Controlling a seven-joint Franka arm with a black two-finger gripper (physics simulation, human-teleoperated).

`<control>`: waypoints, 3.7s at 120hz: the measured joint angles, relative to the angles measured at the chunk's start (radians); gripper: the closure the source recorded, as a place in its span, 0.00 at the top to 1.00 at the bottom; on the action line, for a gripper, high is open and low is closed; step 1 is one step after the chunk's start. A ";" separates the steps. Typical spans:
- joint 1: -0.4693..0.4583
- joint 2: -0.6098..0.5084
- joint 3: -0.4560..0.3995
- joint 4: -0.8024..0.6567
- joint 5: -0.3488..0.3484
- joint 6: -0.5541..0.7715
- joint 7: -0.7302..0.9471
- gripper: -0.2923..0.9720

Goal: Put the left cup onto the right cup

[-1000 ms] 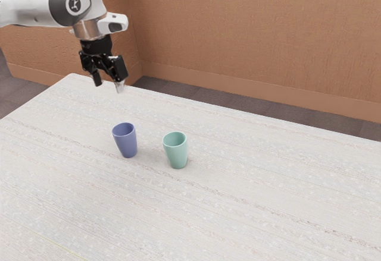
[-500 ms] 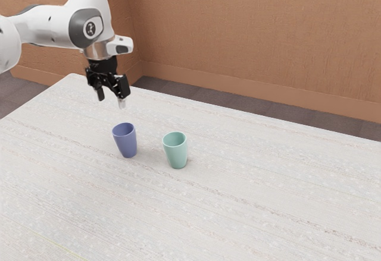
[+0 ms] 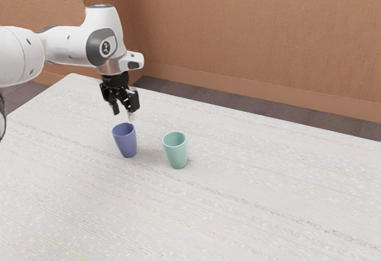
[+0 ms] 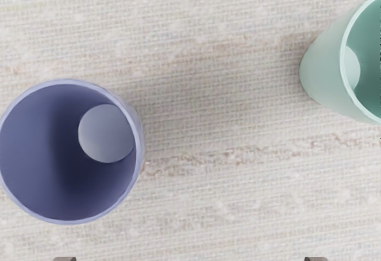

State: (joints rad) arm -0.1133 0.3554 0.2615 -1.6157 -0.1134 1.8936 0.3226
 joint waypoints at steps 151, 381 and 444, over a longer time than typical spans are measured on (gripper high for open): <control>0.022 0.148 0.001 -0.001 -0.019 0.147 0.025 0.60; 0.026 0.124 0.011 -0.006 -0.015 0.180 0.019 0.15; -0.002 -0.042 0.008 -0.042 0.031 0.119 0.018 0.15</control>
State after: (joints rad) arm -0.1153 0.3132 0.2693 -1.6580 -0.0826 2.0128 0.3408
